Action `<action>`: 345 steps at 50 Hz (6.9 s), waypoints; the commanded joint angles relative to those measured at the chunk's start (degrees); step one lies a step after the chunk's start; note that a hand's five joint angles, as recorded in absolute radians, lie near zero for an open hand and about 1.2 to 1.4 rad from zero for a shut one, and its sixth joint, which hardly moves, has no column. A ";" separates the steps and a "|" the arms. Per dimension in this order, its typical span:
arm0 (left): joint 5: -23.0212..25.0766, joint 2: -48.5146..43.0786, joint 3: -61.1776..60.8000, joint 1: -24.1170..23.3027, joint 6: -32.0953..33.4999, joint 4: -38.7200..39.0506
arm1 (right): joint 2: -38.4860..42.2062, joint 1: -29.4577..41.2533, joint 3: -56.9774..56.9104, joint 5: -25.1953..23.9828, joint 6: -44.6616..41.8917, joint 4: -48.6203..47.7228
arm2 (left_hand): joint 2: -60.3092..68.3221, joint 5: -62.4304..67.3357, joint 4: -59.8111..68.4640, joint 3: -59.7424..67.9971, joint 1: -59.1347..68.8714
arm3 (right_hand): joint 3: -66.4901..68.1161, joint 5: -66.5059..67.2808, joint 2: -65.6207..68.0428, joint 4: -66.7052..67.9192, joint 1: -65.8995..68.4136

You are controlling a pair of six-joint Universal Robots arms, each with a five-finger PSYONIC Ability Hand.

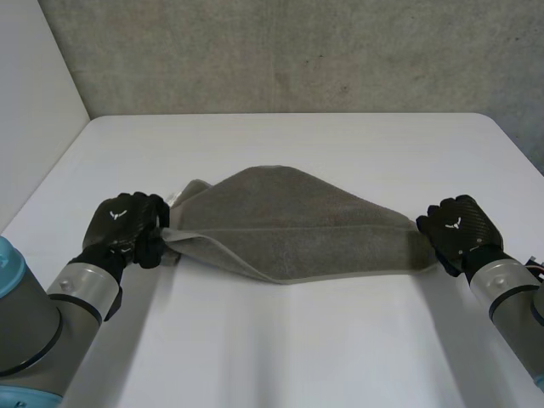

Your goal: Fold the towel.

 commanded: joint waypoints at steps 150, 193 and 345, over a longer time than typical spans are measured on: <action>8.61 -6.60 0.97 9.41 16.56 2.64 | -1.96 2.39 -0.38 -7.69 0.04 5.60 | -24.09 -36.73 -28.68 -30.56 -23.43 | 30.99 31.06 31.02 31.09 31.04; 7.38 1.83 -1.14 10.20 25.27 5.89 | -12.23 -3.05 -3.45 -3.99 9.87 6.47 | -1.74 -14.38 -6.33 -8.21 -1.08 | 38.09 38.15 38.11 38.19 38.13; 4.31 -20.31 16.79 6.24 22.10 2.46 | 10.07 0.19 -13.57 5.94 17.62 13.25 | -66.98 -79.63 -71.57 -73.45 -66.33 | -4.75 -4.68 -4.72 -4.65 -4.70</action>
